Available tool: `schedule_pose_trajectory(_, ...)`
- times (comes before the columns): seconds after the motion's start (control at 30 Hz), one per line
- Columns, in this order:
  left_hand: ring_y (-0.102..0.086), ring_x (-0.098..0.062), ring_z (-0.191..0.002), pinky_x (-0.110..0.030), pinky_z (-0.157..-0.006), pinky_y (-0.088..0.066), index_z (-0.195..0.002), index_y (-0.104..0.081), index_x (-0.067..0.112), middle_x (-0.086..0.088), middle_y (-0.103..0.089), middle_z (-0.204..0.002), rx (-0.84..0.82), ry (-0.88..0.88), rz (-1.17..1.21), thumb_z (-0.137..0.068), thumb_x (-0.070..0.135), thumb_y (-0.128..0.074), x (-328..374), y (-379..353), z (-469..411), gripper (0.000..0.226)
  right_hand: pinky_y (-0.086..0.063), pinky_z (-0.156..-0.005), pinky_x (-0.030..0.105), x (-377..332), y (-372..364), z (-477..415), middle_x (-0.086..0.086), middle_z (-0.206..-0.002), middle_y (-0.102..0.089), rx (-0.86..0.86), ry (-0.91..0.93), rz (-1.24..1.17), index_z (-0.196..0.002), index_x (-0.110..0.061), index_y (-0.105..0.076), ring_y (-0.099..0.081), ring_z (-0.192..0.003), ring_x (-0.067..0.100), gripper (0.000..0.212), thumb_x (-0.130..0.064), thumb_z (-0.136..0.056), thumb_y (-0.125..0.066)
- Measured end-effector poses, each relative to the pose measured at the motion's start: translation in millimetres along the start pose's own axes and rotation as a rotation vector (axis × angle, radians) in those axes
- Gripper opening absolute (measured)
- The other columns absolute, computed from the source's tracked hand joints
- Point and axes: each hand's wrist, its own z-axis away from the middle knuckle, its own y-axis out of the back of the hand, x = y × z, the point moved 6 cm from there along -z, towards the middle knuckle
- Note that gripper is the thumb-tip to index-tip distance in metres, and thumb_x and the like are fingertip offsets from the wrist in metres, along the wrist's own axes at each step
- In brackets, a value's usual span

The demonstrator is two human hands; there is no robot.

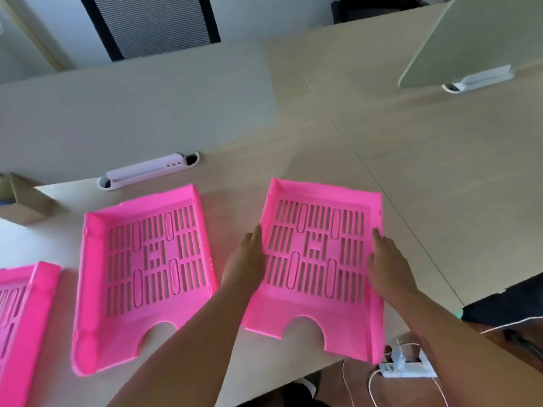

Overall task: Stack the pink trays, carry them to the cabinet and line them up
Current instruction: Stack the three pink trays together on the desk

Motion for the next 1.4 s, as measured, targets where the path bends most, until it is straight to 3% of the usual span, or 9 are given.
schedule_pose_trajectory(0.17,-0.063,-0.038,-0.112,-0.053,-0.095,-0.054,-0.157,-0.023,0.011,-0.019,-0.046,-0.147,0.081,0.025,0.090,-0.100,-0.003,-0.034,3,47,3,0.059,-0.051,-0.072,0.039,-43,48,-28,0.023,-0.128,-0.054,0.121,0.150,-0.004,-0.150,-0.007,-0.029,-0.063,-0.094,0.036,0.053,-0.006,-0.098,-0.042)
schedule_pose_trajectory(0.47,-0.062,-0.037,-0.114,-0.050,-0.098,-0.051,-0.147,-0.041,0.005,-0.023,-0.060,-0.134,0.361,0.135,0.095,-0.095,-0.002,-0.043,-140,164,71,0.053,-0.052,-0.086,0.041,-231,-6,-15,0.019,-0.142,-0.046,-0.042,0.437,-0.090,-0.153,-0.012,-0.023,-0.058,-0.113,0.035,0.057,-0.008,-0.099,-0.040)
schedule_pose_trajectory(0.7,-0.057,-0.011,-0.067,-0.034,-0.068,-0.056,-0.139,-0.052,0.015,0.007,-0.057,-0.085,0.463,0.221,0.126,-0.095,0.001,-0.048,-250,199,117,0.047,-0.054,-0.079,0.038,-331,-76,28,0.019,-0.142,-0.046,-0.155,0.536,-0.112,-0.153,-0.011,-0.021,-0.061,-0.107,0.029,0.056,-0.005,-0.100,-0.036)
schedule_pose_trajectory(0.83,-0.062,-0.022,-0.089,-0.040,-0.083,-0.055,-0.147,-0.045,0.013,-0.013,-0.065,-0.114,0.452,0.255,0.207,-0.097,0.000,-0.046,-277,185,110,0.052,-0.054,-0.087,0.040,-340,-101,28,0.019,-0.146,-0.043,-0.166,0.473,-0.090,-0.154,-0.011,-0.020,-0.058,-0.115,0.031,0.058,-0.001,-0.099,-0.035)
schedule_pose_trajectory(1.0,-0.065,-0.034,-0.107,-0.048,-0.090,-0.054,-0.149,-0.042,0.018,-0.018,-0.063,-0.127,0.459,0.304,0.244,-0.099,0.005,-0.042,-298,173,97,0.052,-0.051,-0.055,0.036,-346,-116,26,0.015,-0.144,-0.045,-0.151,0.413,-0.166,-0.156,-0.020,-0.013,-0.061,-0.074,0.019,0.066,0.002,-0.097,-0.033)
schedule_pose_trajectory(1.13,-0.066,-0.015,-0.089,-0.033,-0.076,-0.054,-0.152,-0.036,0.029,-0.010,-0.066,-0.122,0.456,0.281,0.340,-0.103,0.015,-0.041,-308,169,93,0.051,-0.031,-0.036,0.025,-340,-125,22,0.002,-0.072,-0.056,-0.162,0.306,-0.288,-0.156,-0.025,0.003,-0.033,-0.041,0.008,0.073,-0.004,-0.100,-0.038)
schedule_pose_trajectory(1.2,-0.061,-0.001,-0.079,-0.025,-0.065,-0.053,-0.153,-0.030,0.036,0.005,-0.061,-0.120,0.403,0.293,0.445,-0.104,0.026,-0.040,-311,164,95,0.051,-0.034,-0.037,0.027,-335,-126,23,0.021,-0.093,-0.067,-0.213,0.276,-0.333,-0.156,-0.024,0.003,-0.034,-0.040,0.010,0.069,-0.016,-0.102,-0.039)
schedule_pose_trajectory(1.27,-0.067,-0.012,-0.093,-0.034,-0.077,-0.056,-0.151,-0.037,0.030,0.004,-0.059,-0.127,0.348,0.332,0.605,-0.104,0.040,-0.037,-314,156,100,0.048,-0.036,-0.038,0.029,-331,-128,27,0.035,-0.125,-0.056,-0.262,0.260,-0.336,-0.156,-0.023,0.003,-0.035,-0.040,0.011,0.068,-0.025,-0.103,-0.039)
schedule_pose_trajectory(1.4,-0.072,-0.033,-0.075,-0.058,-0.077,-0.061,-0.092,-0.072,0.012,-0.014,-0.074,-0.084,0.256,0.429,0.900,-0.102,0.052,-0.029,-314,135,112,0.059,-0.032,-0.037,0.026,-324,-133,35,0.031,-0.117,-0.063,-0.252,0.243,-0.340,-0.156,-0.023,0.001,-0.033,-0.039,0.010,0.060,-0.030,-0.105,-0.029)
